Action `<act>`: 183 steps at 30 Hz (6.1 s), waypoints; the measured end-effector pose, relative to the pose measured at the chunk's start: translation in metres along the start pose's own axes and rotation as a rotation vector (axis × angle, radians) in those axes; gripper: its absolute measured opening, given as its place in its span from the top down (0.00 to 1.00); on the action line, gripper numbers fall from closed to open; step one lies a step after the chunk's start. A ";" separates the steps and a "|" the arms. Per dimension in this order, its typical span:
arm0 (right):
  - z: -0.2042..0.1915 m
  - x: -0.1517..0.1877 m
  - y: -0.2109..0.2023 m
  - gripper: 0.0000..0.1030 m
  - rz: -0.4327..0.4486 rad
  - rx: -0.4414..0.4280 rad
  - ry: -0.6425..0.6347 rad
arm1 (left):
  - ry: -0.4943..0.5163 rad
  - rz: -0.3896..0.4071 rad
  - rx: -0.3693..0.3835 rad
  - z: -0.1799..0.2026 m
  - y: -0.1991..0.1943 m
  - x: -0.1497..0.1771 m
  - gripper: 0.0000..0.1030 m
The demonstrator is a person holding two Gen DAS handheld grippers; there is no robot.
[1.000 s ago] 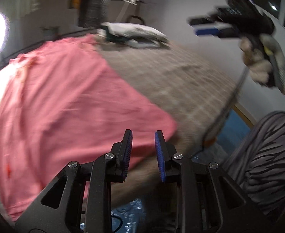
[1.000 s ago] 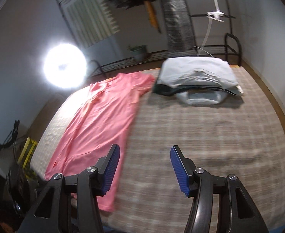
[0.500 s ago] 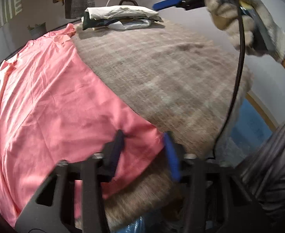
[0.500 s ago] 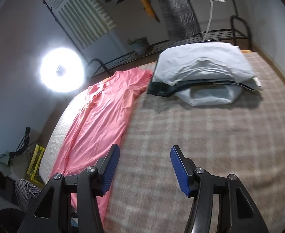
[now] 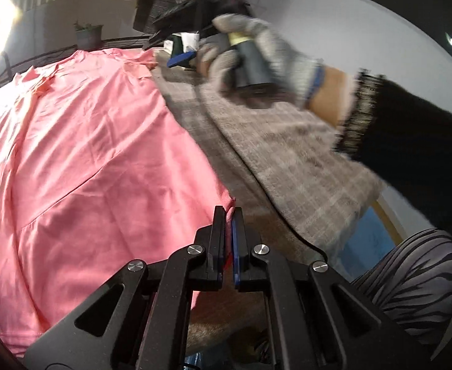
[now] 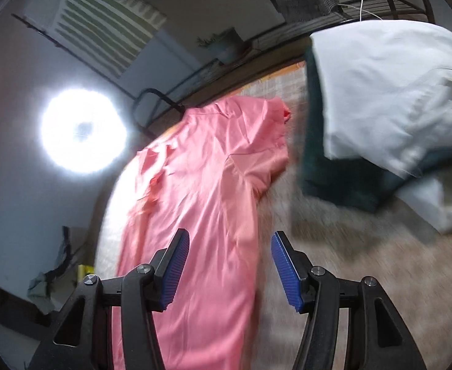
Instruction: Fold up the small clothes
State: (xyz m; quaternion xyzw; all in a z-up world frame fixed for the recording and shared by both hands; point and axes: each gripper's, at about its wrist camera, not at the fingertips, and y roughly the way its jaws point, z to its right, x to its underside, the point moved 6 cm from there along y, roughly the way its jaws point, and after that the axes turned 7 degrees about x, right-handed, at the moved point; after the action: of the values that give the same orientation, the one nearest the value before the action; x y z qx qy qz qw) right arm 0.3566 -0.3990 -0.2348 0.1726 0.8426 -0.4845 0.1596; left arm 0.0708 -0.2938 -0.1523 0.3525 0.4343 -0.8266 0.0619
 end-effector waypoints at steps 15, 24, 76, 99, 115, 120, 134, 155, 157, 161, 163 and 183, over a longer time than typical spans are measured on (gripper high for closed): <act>0.022 -0.034 0.054 0.93 0.041 -0.016 0.182 | -0.092 0.026 0.042 -0.026 -0.013 0.009 0.99; -0.028 -0.051 0.038 1.00 0.111 0.176 0.036 | -0.172 0.071 0.080 -0.044 -0.034 0.011 0.99; -0.116 -0.101 0.124 0.98 -0.053 0.314 -0.156 | -0.435 0.241 -0.075 -0.163 -0.115 0.046 0.98; -0.195 -0.116 0.176 0.69 -0.029 0.135 -0.281 | -0.460 0.235 -0.075 -0.175 -0.113 0.046 0.98; -0.153 0.050 -0.084 0.68 0.077 0.088 -0.304 | -0.363 0.257 -0.118 -0.161 -0.161 0.059 0.80; -0.127 0.165 -0.104 0.68 -0.003 0.112 -0.329 | -0.359 0.183 -0.060 -0.158 -0.154 0.067 0.80; -0.114 0.342 -0.055 0.66 -0.171 0.241 -0.597 | -0.234 0.038 -0.114 -0.133 -0.101 0.064 0.79; -0.110 0.348 -0.061 0.72 -0.118 0.242 -0.626 | -0.300 0.067 -0.033 -0.145 -0.108 0.066 1.00; -0.110 0.348 -0.054 0.76 -0.132 0.255 -0.631 | -0.301 0.068 -0.034 -0.146 -0.108 0.066 1.00; -0.119 0.352 -0.050 1.00 -0.113 0.282 -0.702 | -0.306 0.074 -0.033 -0.147 -0.108 0.066 1.00; -0.122 0.353 -0.059 1.00 -0.078 0.297 -0.725 | -0.315 0.082 -0.023 -0.146 -0.111 0.066 1.00; -0.133 0.380 -0.079 1.00 -0.079 0.321 -0.899 | -0.247 0.024 -0.062 -0.144 -0.125 0.088 1.00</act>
State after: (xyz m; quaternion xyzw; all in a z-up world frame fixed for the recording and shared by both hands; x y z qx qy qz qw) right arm -0.0305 -0.2687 -0.2770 -0.0640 0.6103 -0.6410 0.4610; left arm 0.0307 -0.0897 -0.1776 0.2509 0.4447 -0.8490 0.1358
